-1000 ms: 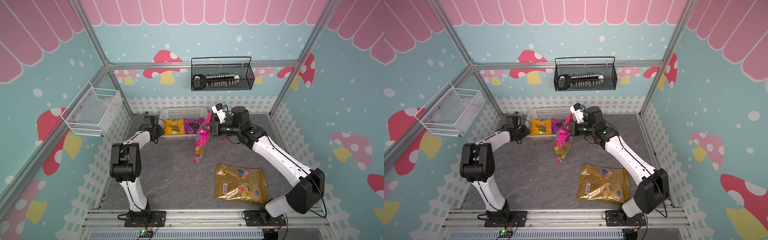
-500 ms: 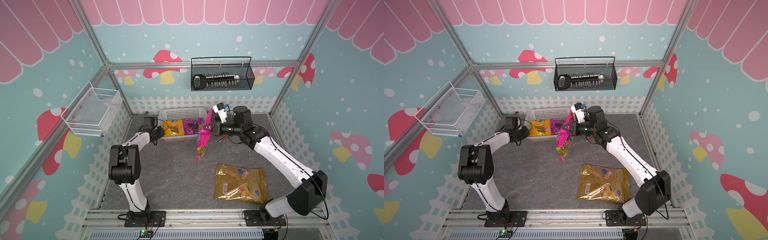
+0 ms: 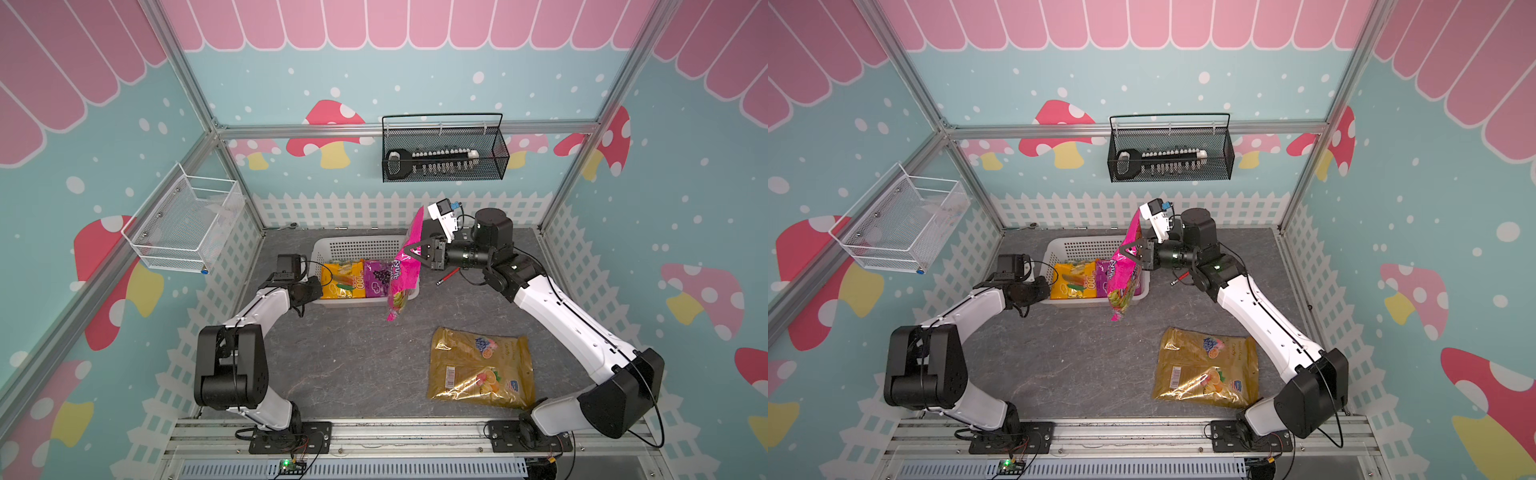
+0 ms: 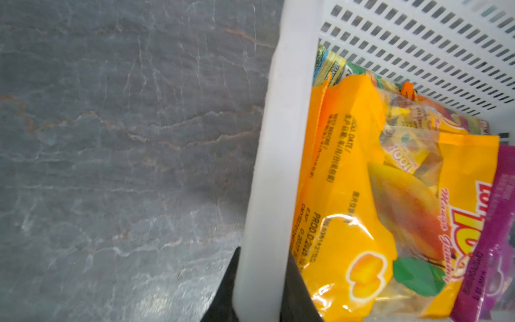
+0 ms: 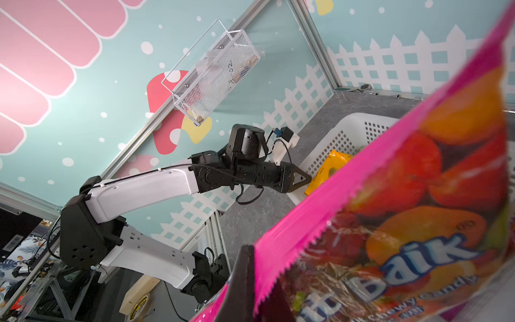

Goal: Put the candies in the basket
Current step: Move the basket to the center of the board, then place the candy in the basket.

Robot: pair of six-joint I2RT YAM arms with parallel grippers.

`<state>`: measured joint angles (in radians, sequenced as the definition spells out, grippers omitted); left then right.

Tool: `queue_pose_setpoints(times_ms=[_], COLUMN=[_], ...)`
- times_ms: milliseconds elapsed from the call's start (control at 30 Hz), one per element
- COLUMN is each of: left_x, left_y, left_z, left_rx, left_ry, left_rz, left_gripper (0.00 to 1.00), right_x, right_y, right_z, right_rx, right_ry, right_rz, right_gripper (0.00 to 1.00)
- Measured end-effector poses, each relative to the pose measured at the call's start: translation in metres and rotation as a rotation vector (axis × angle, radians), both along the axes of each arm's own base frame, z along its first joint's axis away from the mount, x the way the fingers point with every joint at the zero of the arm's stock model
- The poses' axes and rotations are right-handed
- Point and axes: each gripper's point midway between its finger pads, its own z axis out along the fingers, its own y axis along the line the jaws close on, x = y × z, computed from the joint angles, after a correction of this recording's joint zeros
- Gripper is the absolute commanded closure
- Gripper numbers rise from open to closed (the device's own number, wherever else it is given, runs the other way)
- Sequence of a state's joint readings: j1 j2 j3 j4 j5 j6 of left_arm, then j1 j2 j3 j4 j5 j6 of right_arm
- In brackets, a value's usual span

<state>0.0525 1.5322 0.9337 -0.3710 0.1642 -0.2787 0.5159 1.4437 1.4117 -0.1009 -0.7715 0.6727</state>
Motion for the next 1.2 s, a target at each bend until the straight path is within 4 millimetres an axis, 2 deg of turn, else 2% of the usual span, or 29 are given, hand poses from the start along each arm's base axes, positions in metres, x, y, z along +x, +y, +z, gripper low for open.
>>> queue_pose_setpoints(times_ms=[167,300,400,467,500,533,600,733,800,933,1100,1200], left_x=[-0.024,-0.035,-0.040,-0.042,-0.044,-0.045,-0.046,-0.040,-0.033,-0.022,-0.019,-0.018], left_y=[-0.014,-0.036,-0.056,-0.065,-0.067,-0.068,-0.059,-0.031,-0.022,-0.022,-0.021,-0.020], left_z=[0.000,0.000,0.001,0.002,0.003,0.005,0.010,0.044,0.066,0.099,0.103,0.104], left_rx=[-0.020,-0.029,-0.059,-0.086,-0.100,-0.117,-0.149,-0.200,-0.201,-0.208,-0.214,-0.215], left_ry=[-0.001,-0.003,0.001,0.004,0.006,0.006,0.004,-0.087,-0.150,-0.238,-0.249,-0.259], left_rz=[-0.076,-0.139,-0.193,-0.216,-0.222,-0.222,-0.194,-0.098,-0.065,-0.066,-0.058,-0.055], left_gripper=[1.00,1.00,0.90,0.85,0.79,0.72,0.64,0.51,0.50,0.49,0.49,0.49], right_x=[-0.004,-0.009,-0.011,-0.005,-0.001,0.005,0.016,0.031,0.035,0.039,0.037,0.033], right_y=[0.005,0.018,0.034,0.044,0.048,0.053,0.064,0.094,0.107,0.126,0.143,0.146], right_z=[0.015,0.028,0.027,0.020,0.015,0.009,-0.004,-0.032,-0.043,-0.055,-0.050,-0.050], right_rx=[0.060,0.117,0.136,0.139,0.137,0.137,0.141,0.139,0.136,0.159,0.211,0.219], right_ry=[-0.030,-0.061,-0.057,-0.044,-0.031,-0.015,0.013,0.085,0.116,0.158,0.166,0.181], right_rz=[0.046,0.092,0.121,0.116,0.108,0.100,0.085,0.076,0.072,0.064,0.088,0.096], right_gripper=[1.00,1.00,1.00,1.00,1.00,1.00,1.00,1.00,1.00,1.00,1.00,1.00])
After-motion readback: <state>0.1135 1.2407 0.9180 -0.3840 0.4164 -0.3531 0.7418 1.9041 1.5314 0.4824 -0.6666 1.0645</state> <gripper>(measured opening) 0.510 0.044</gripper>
